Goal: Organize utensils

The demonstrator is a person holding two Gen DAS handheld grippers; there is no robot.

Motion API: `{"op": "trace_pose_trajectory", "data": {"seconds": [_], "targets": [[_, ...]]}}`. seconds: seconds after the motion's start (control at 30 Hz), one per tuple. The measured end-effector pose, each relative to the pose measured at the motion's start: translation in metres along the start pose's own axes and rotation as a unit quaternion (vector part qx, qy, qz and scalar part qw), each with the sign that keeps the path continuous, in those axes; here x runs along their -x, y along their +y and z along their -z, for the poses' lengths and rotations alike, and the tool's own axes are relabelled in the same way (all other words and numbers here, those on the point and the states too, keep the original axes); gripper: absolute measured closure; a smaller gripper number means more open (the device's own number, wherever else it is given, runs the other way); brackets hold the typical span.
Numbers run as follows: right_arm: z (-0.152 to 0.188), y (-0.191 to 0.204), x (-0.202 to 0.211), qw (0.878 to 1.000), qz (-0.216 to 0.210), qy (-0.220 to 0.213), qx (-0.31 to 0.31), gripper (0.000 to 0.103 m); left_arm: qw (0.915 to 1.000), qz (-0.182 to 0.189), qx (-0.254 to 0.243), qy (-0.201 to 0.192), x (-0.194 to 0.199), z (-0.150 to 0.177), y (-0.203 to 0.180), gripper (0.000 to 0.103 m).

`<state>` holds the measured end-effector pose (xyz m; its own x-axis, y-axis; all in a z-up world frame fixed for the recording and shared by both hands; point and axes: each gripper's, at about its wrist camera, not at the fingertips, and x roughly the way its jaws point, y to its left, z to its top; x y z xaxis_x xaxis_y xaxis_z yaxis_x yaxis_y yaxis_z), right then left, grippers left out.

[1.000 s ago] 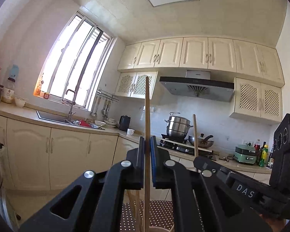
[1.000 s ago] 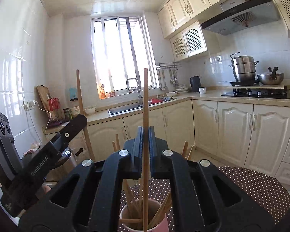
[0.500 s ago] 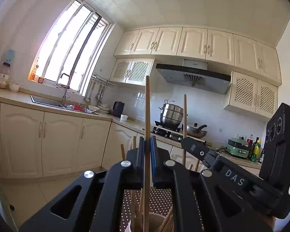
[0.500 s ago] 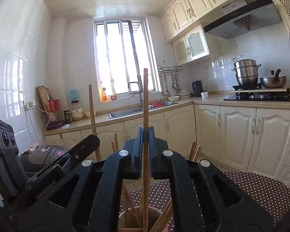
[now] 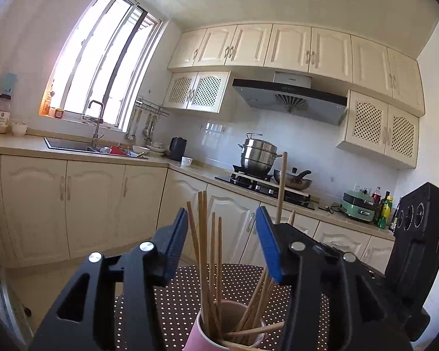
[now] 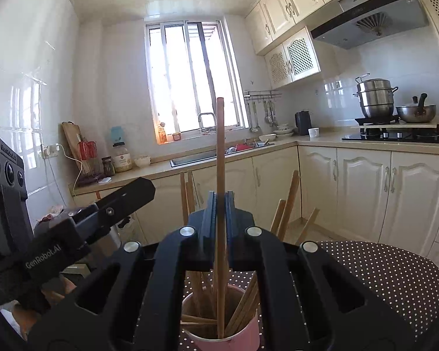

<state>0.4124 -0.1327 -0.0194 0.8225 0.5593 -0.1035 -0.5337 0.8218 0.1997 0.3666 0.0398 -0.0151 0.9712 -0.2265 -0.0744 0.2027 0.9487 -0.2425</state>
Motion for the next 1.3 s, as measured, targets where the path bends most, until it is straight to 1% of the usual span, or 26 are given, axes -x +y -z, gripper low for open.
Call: {"op": "trace_pose_trajectory", "data": {"seconds": [0.17,0.3,0.53,0.67,0.8,0.83,0.87,0.9,0.93,0.97,1.13,1.2,1.23,1.3], "targets": [[0.008,0.004,0.006,1.0,-0.003,0.009,-0.001,0.097,0.9997,-0.014,-0.01,0.016,0.004,-0.001,-0.002,0.049],[0.014,0.004,0.01,1.0,-0.002,0.02,-0.003,0.097,0.9993,-0.022,-0.015,0.025,0.008,-0.001,-0.002,0.043],[0.024,0.002,0.01,0.999,0.001,0.043,-0.014,0.096,0.9981,-0.029,-0.031,0.044,0.011,0.002,-0.003,0.038],[0.028,-0.001,0.01,0.998,0.008,0.053,-0.028,0.096,0.9979,-0.031,-0.024,0.052,0.013,0.003,0.0,0.036],[0.024,0.0,0.012,0.998,0.007,0.056,-0.034,0.095,0.9974,-0.034,-0.018,0.061,0.014,0.002,0.004,0.034],[0.023,0.0,0.013,0.998,0.007,0.057,-0.034,0.089,0.9973,-0.034,-0.015,0.063,0.015,0.002,0.005,0.034],[0.022,0.0,0.014,0.998,0.011,0.059,-0.034,0.079,0.9973,-0.034,-0.013,0.064,0.016,0.002,0.006,0.034],[0.021,0.0,0.015,0.998,0.016,0.058,-0.034,0.073,0.9973,-0.034,-0.012,0.064,0.018,0.002,0.006,0.034],[0.02,0.0,0.018,0.998,0.014,0.055,-0.038,0.058,0.9972,-0.036,-0.012,0.065,0.02,0.001,0.007,0.034],[0.019,0.0,0.021,0.998,0.013,0.051,-0.04,0.054,0.9971,-0.039,-0.012,0.064,0.022,0.0,0.007,0.034],[0.013,0.003,0.031,0.998,0.016,0.045,-0.036,0.053,0.9966,-0.047,-0.01,0.067,0.033,-0.003,0.006,0.034],[0.01,0.002,0.038,0.998,0.02,0.042,-0.039,0.052,0.9956,-0.061,-0.017,0.07,0.037,-0.005,0.003,0.034],[0.01,0.002,0.041,0.998,0.021,0.042,-0.039,0.052,0.9943,-0.074,-0.026,0.072,0.039,-0.006,-0.001,0.034],[0.009,0.0,0.05,0.998,0.027,0.041,-0.035,0.052,0.9929,-0.084,-0.042,0.072,0.043,-0.007,-0.009,0.034]]}}
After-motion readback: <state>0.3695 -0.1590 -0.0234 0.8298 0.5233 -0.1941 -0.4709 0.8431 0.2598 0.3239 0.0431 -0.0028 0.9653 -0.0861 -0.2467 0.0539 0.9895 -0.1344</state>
